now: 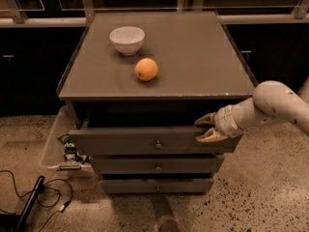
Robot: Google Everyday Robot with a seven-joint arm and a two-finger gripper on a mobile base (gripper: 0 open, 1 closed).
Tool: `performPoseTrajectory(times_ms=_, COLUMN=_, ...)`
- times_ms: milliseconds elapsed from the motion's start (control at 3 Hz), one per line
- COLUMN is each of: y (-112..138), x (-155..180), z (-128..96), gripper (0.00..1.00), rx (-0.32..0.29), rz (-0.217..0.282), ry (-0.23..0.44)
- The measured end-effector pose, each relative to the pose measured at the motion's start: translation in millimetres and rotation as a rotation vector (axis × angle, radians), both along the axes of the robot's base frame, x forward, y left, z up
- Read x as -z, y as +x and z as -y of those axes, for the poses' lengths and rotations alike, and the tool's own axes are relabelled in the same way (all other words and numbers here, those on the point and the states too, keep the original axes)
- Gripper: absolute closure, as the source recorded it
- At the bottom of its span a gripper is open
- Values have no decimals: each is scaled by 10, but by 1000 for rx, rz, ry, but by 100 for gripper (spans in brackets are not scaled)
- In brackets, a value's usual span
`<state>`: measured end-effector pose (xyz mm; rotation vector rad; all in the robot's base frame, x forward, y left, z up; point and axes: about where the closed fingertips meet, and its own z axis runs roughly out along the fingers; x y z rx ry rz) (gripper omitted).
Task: Open top drawer
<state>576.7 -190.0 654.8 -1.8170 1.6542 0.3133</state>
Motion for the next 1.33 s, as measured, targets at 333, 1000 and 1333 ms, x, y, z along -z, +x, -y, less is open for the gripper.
performPoseTrajectory(times_ms=333, y=0, x=0, z=0, gripper=63, rx=0, rz=0, ry=0)
performPoseTrajectory(times_ms=1000, y=-238, x=183, z=70, gripper=42, rx=35, rz=-48, ry=30)
performPoseTrajectory(times_ms=1333, y=-235, x=126, z=61, gripper=66, rx=35, rz=-48, ry=30)
